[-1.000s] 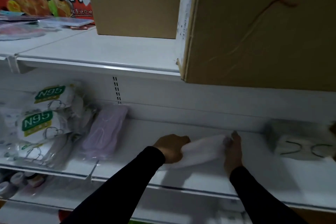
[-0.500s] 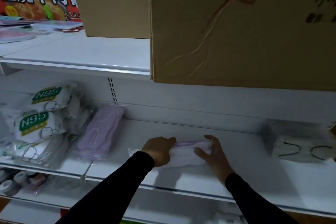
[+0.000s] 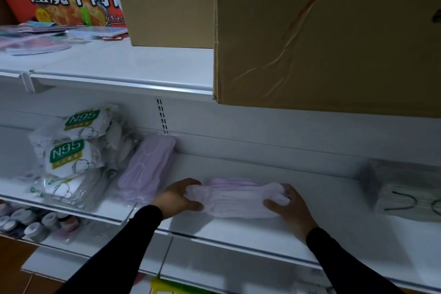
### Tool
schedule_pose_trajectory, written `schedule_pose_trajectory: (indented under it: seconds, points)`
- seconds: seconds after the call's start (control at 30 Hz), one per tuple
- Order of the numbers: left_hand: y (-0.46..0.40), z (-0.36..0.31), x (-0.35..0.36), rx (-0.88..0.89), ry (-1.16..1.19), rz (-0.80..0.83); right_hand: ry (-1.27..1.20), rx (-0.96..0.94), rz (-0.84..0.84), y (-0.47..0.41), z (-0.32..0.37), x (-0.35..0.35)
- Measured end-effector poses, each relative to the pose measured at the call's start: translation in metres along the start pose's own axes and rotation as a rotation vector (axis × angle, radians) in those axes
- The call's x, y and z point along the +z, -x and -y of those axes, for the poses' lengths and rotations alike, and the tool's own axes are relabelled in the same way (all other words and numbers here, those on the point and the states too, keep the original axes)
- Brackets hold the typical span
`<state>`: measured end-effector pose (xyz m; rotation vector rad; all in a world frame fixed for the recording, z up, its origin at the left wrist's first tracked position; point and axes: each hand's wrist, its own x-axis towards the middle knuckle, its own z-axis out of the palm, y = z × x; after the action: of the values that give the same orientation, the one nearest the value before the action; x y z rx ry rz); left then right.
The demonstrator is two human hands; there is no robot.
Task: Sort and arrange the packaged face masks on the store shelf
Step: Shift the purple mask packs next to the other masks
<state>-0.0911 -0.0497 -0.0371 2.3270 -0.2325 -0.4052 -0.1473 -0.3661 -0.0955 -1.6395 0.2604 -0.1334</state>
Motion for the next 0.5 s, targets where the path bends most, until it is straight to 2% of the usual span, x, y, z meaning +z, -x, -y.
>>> schedule_pose_trajectory:
  seconds: [0.13,0.37,0.5]
  points:
    - [0.0,-0.001,0.031,0.017,0.237,-0.087,0.065,-0.031,0.039,-0.001,0.001,0.004]
    - [-0.011,-0.012,0.069,0.102,0.337,-0.174,0.058,-0.015,0.031,0.003,0.004,0.004]
    - [-0.015,-0.008,0.062,0.015,0.44,-0.11,0.053,0.02,0.044,0.009,0.003,-0.003]
